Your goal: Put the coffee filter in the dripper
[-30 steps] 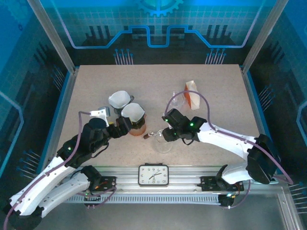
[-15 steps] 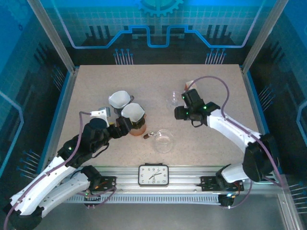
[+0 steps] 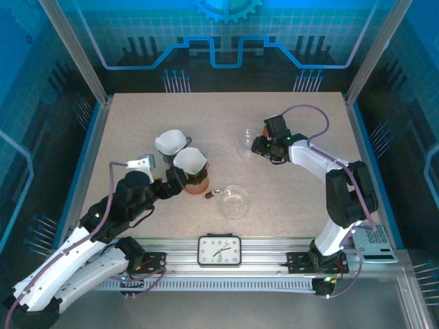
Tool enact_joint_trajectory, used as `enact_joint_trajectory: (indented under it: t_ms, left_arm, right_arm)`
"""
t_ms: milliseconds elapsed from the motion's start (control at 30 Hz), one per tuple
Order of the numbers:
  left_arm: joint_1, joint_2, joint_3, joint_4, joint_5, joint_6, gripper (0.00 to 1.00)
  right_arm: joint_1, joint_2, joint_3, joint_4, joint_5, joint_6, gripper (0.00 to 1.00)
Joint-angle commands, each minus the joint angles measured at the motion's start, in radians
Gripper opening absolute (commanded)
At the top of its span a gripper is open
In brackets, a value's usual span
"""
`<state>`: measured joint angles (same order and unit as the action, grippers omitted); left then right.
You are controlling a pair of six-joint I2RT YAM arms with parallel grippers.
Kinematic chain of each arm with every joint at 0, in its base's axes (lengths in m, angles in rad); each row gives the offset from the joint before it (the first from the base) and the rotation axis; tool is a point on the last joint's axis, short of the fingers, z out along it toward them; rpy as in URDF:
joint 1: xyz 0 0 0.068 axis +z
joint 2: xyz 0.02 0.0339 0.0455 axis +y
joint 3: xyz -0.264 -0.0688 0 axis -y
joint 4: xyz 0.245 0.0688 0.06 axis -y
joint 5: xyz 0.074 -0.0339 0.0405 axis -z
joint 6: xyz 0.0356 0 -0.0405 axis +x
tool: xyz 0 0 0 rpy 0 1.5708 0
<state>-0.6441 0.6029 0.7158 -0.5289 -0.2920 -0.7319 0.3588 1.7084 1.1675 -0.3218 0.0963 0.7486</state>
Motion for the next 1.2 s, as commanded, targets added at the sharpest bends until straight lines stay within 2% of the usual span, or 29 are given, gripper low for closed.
enact_joint_trajectory:
  t_ms: [0, 233, 567, 833, 1167]
  left_arm:
    - [0.007, -0.005, -0.022, -0.004, -0.013, -0.01, 0.99]
    - [0.007, -0.002, -0.029, 0.009, -0.014, -0.009, 0.99]
    - [0.007, -0.003, -0.019, -0.006, -0.021, -0.003, 0.99]
    - [0.006, -0.006, -0.02, -0.009, -0.019, -0.004, 0.99]
    - [0.006, -0.017, -0.011, -0.014, -0.024, 0.003, 0.99]
  right_arm:
    - [-0.004, 0.036, 0.026, 0.06, 0.0, 0.068, 0.54]
    - [-0.004, 0.088, 0.066, 0.034, -0.007, 0.095, 0.49]
    - [-0.003, 0.111, 0.098, -0.028, -0.012, 0.063, 0.17]
    - [-0.008, 0.093, 0.088, -0.07, -0.027, 0.001, 0.01]
    - [-0.041, -0.1, 0.033, -0.157, -0.1, -0.105, 0.0]
